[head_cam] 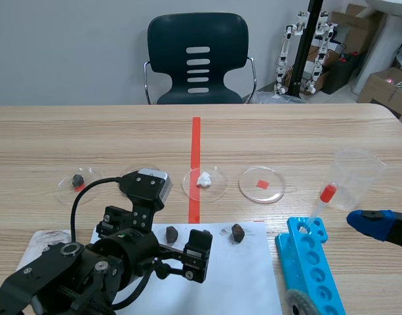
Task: Put the middle mineral back
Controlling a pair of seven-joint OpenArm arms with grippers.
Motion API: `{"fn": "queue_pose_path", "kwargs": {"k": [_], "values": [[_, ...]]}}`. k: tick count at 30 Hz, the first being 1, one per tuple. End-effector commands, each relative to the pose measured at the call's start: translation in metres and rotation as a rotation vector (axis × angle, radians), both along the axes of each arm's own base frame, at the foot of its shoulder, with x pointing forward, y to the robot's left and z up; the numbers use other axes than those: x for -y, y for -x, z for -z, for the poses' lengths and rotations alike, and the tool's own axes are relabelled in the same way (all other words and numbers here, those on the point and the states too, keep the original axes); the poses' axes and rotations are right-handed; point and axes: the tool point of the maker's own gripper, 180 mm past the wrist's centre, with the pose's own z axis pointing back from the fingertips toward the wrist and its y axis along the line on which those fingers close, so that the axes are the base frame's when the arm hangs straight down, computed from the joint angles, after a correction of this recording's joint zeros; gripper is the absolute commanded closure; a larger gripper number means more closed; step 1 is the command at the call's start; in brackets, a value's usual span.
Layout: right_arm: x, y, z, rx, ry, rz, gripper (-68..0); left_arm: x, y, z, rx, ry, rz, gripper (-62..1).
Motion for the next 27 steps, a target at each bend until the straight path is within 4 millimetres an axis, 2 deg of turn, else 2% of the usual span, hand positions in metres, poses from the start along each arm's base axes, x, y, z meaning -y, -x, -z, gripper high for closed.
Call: {"fn": "queue_pose_path", "kwargs": {"k": [1,27], "values": [[-0.0032,-0.0043,-0.0108,0.035,-0.026,-0.002,-59.1,0.0034,-0.0072,-0.0113,0.038,0.019,-0.004,-62.3],[-0.0032,-0.0043,-0.0108,0.035,-0.026,-0.002,-59.1,0.0035,-0.0073,-0.0113,0.038,0.019,-0.004,-62.3]]}}
